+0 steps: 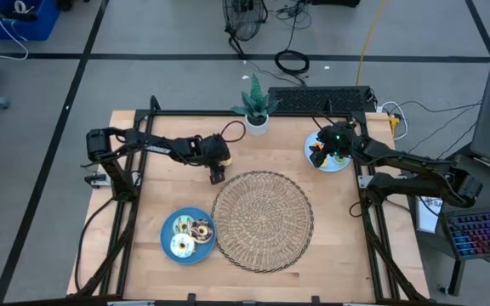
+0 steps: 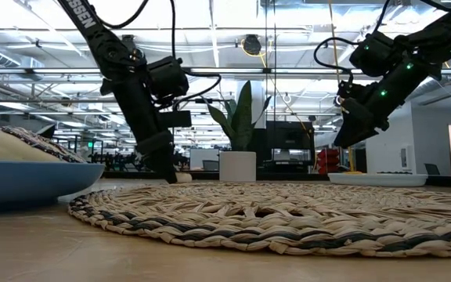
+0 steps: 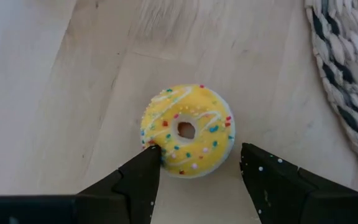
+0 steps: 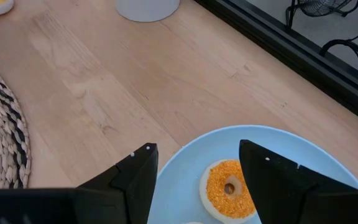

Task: Pick & Place donuts
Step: Put the small yellow donut on the light blue plate

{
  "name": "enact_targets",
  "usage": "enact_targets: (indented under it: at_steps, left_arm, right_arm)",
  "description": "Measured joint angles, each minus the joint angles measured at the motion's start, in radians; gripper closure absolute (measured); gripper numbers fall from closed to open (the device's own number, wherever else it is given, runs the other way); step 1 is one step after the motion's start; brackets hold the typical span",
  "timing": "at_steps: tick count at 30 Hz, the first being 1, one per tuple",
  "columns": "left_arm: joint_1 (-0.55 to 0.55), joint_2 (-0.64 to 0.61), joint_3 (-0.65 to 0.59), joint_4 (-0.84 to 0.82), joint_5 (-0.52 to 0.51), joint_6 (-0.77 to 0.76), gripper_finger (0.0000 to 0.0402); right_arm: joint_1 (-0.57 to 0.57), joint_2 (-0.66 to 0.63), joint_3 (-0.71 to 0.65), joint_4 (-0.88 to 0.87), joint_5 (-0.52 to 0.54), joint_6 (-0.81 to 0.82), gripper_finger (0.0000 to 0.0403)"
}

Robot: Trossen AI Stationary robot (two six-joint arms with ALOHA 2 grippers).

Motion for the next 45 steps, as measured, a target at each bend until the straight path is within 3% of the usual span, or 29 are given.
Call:
enact_targets:
  at_steps: [9, 20, 29, 35, 45]
  left_arm:
    - [-0.026, -0.001, 0.002, -0.012, -0.013, 0.012, 0.0178]
    - [-0.048, -0.003, 0.002, -0.032, -0.133, 0.041, 0.0178]
    - [-0.074, -0.048, 0.001, -0.060, -0.168, 0.045, 0.0179]
    - [-0.055, -0.075, 0.002, -0.056, -0.159, 0.040, 0.0179]
    - [0.005, -0.060, 0.002, -0.061, -0.027, 0.020, 0.0179]
  right_arm:
    - [0.000, 0.000, 0.000, -0.001, 0.000, 0.000, 0.0190]
    - [0.000, 0.000, 0.000, -0.001, 0.000, 0.000, 0.0190]
    - [0.000, 0.000, 0.000, -0.002, 0.000, 0.000, 0.0190]
    - [0.000, 0.000, 0.000, -0.002, -0.002, 0.004, 0.0190]
    - [0.000, 0.000, 0.000, -0.001, -0.026, 0.003, 0.0190]
